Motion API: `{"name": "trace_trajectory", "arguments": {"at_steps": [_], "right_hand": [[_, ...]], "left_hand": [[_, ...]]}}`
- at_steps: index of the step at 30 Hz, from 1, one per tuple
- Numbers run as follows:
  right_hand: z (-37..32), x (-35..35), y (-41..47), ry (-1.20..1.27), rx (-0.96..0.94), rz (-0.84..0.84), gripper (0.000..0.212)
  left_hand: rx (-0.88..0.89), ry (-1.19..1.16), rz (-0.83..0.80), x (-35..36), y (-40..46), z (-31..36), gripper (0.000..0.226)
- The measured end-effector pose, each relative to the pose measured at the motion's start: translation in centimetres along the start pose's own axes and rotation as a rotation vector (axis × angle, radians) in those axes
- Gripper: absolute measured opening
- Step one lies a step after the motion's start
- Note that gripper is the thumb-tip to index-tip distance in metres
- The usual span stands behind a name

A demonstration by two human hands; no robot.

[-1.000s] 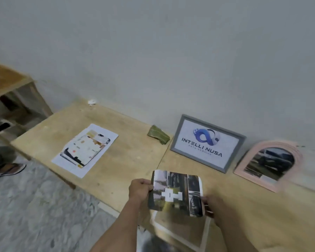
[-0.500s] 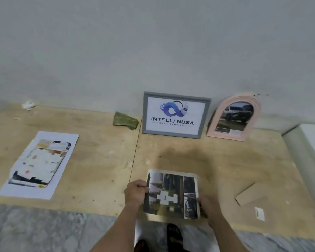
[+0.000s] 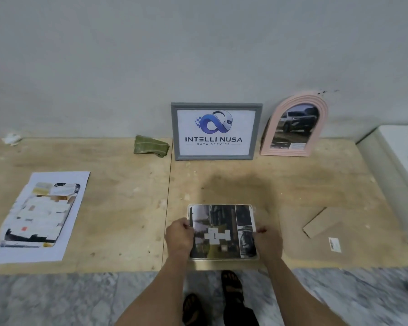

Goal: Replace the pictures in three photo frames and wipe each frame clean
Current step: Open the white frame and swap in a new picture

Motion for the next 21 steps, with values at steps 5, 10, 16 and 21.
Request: {"name": "trace_trajectory", "arguments": {"at_steps": [5,10,16,21], "right_hand": [[0.2,0.0,-0.7,-0.008,-0.020,0.015,0.006],[1.0,-0.4,-1.3,-0.020,-0.022,0.016,0.007],[1.0,-1.6,-1.0,-0.070,-0.074,-0.017,0.010],[2.4,-5.0,1.0,0.003,-0.045,-0.022,0.014]], "left_hand": [[0.058,0.133,0.042,-0.8,-1.3,1.0,0.035],[0.109,0.176,0.040,-0.4,-1.5,1.0,0.016],[0.197,0.166,0.011,1.5,-3.0,3.8,0.020],[0.265,0.202,-0.033,5.1,-5.6,7.6,0.018]]}}
Point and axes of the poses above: each hand's wrist, its own y-axis towards the middle knuckle, its own x-axis out of the palm, z = x × y, the point moved 8 cm from there along y, towards the middle knuckle, and after that the axes turned 3 degrees about y, right-handed, at the moved point
